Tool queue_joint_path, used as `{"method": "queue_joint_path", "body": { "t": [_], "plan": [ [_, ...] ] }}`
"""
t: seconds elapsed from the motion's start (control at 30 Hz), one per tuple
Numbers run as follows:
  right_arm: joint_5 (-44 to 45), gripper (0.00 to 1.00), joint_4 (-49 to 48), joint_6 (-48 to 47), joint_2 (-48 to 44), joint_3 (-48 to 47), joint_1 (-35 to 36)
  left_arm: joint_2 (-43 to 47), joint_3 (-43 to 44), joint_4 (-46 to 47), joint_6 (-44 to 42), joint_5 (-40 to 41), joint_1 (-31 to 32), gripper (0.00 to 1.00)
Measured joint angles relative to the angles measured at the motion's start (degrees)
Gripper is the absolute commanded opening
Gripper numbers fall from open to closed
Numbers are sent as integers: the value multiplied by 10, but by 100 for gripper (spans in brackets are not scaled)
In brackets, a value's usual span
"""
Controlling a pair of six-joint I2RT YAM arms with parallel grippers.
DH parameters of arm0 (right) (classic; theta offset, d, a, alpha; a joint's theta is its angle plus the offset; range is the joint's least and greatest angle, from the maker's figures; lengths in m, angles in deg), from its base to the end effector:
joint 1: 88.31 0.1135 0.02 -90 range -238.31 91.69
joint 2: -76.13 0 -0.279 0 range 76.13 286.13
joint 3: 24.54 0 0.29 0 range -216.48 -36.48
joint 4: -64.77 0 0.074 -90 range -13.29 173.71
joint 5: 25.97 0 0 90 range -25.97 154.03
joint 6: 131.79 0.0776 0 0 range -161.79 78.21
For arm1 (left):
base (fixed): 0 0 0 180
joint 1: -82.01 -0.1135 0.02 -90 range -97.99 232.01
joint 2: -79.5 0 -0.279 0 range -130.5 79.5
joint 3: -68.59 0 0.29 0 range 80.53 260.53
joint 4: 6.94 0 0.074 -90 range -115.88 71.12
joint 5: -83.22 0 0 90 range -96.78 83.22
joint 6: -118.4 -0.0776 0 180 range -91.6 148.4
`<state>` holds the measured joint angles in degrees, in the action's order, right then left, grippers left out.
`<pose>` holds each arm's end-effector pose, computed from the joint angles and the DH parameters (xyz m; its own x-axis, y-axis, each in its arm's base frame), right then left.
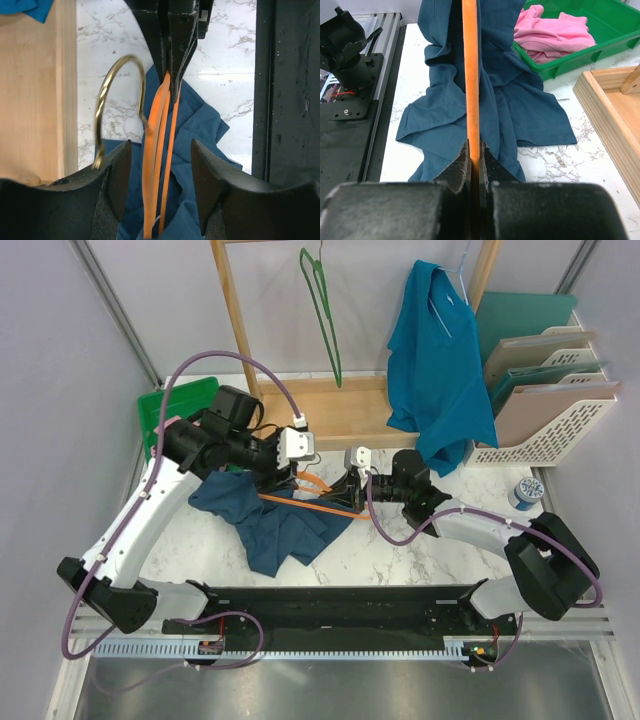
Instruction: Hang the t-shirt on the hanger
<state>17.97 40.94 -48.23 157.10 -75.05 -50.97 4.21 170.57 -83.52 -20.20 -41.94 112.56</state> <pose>0.2469 0.2586 0.2273 0.0198 -0.0828 -0.9964 -0.9936 0.1093 -0.0288 0.2329 -0.1893 0.4085 0.1158 0.6438 -0.7564 0.9802 0.0493 0.1920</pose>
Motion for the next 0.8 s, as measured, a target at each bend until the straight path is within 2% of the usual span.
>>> {"method": "queue_joint_path", "body": {
  "t": [0.03, 0.1, 0.13, 0.2, 0.23, 0.3, 0.33, 0.43, 0.6, 0.63, 0.8],
  "plan": [
    [0, 0, 0, 0, 0, 0, 0, -5, -2, 3, -1, 5, 8, 33],
    [0, 0, 0, -3, -2, 0, 0, -20, -5, 6, -5, 16, 27, 12],
    [-2, 8, 4, -5, -3, 0, -1, -26, -5, 11, -5, 24, 31, 2],
    [6, 27, 11, -10, -3, 0, -2, -35, -5, 16, -4, 31, 30, 2],
    [10, 47, 16, -12, -3, 0, -3, -38, -4, 16, -3, 32, 30, 2],
    [24, 65, 26, -23, -7, -1, -8, -49, 0, 14, -3, 41, 33, 2],
    [27, 72, 31, -22, -12, -1, -10, -56, 3, 14, 0, 47, 33, 2],
    [42, 81, 61, -32, -53, 1, -34, -89, 30, 10, 19, 56, 17, 2],
    [77, 75, 125, -49, -184, 25, -89, -128, 81, 13, 52, 87, -3, 2],
    [80, 70, 141, -48, -214, 28, -93, -134, 95, 13, 58, 94, -4, 2],
    [75, 61, 134, -3, -307, 73, -66, -161, 158, 13, 73, 112, -4, 2]
  ]
}}
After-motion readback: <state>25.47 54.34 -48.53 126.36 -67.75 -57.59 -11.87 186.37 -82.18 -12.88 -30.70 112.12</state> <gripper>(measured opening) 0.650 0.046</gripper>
